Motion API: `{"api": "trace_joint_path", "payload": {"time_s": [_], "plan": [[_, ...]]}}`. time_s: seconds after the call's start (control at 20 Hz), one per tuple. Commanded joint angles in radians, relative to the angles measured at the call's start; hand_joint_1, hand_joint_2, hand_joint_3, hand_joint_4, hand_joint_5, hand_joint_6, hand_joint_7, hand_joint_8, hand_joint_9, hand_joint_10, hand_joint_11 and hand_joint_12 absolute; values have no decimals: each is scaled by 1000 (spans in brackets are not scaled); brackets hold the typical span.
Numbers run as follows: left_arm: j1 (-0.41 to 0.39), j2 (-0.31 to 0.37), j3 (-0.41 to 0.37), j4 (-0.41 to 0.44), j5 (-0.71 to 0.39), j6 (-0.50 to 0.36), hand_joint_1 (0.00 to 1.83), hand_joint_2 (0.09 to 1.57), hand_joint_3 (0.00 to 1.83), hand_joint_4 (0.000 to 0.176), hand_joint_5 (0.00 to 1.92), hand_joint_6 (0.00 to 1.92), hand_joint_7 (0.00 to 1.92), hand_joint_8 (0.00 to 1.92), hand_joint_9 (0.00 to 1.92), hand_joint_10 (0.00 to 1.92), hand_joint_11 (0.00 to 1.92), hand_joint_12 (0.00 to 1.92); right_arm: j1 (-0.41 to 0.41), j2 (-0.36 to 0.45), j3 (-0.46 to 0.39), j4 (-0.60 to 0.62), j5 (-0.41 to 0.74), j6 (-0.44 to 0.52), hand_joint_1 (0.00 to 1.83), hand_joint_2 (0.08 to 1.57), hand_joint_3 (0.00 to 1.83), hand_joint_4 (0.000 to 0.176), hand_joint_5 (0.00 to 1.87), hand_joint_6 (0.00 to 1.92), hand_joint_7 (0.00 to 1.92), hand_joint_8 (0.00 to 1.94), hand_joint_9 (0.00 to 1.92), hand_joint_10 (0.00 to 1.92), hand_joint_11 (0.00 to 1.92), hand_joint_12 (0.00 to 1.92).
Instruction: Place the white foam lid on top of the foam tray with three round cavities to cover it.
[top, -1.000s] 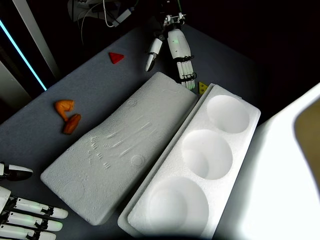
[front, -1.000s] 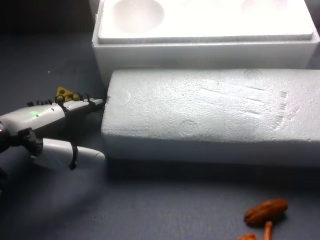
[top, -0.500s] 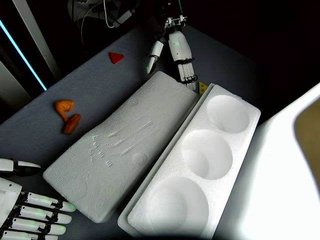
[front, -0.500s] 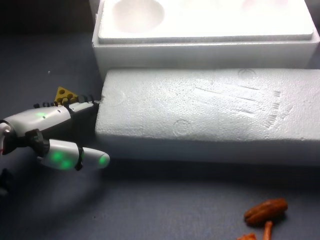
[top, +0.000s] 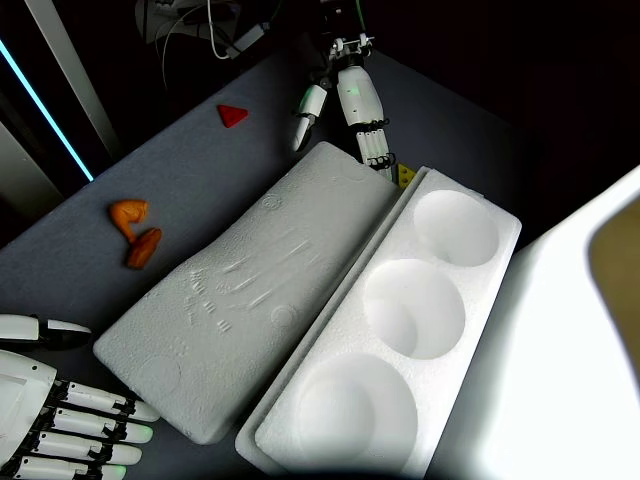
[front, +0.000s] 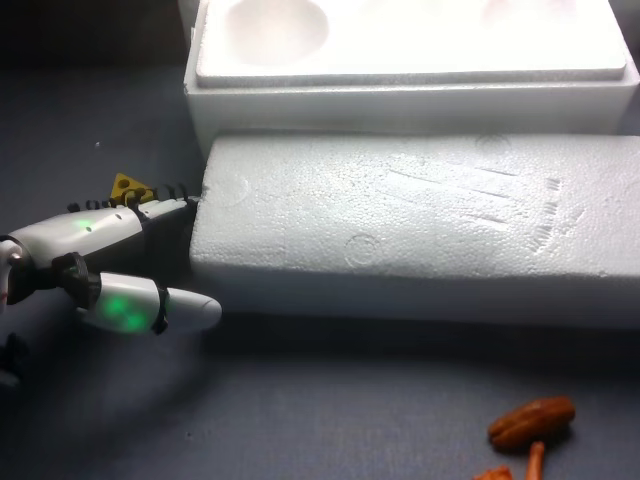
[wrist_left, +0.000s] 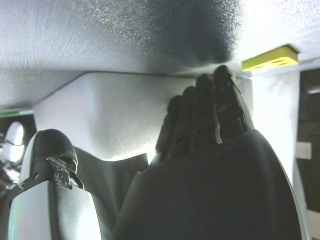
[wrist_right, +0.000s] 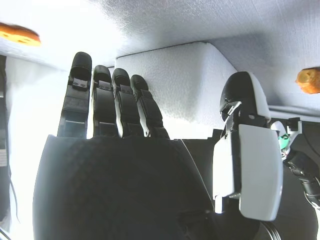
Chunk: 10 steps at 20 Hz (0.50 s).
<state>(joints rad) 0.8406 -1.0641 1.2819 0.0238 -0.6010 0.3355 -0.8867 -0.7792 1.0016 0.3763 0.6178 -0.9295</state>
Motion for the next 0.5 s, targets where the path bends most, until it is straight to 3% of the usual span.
{"api": "trace_joint_path", "payload": {"time_s": [0.0,0.25,0.45], "plan": [[-2,0,-5,2,-149,-13,355,1074,31,0,0,0,0,0,0,0,0,0,15,5,-1,-19,118,1,419,1114,10,0,0,0,0,0,12,5,0,342],[6,28,-33,2,-197,-16,377,1099,3,0,36,12,18,6,0,0,0,0,15,28,-32,-39,153,2,400,1124,0,0,0,0,0,0,32,6,0,637],[15,51,-58,9,-239,-23,340,1091,0,0,39,9,25,6,0,0,0,0,14,50,-56,-59,181,5,439,1129,1,0,0,0,0,0,26,4,0,612]]}}
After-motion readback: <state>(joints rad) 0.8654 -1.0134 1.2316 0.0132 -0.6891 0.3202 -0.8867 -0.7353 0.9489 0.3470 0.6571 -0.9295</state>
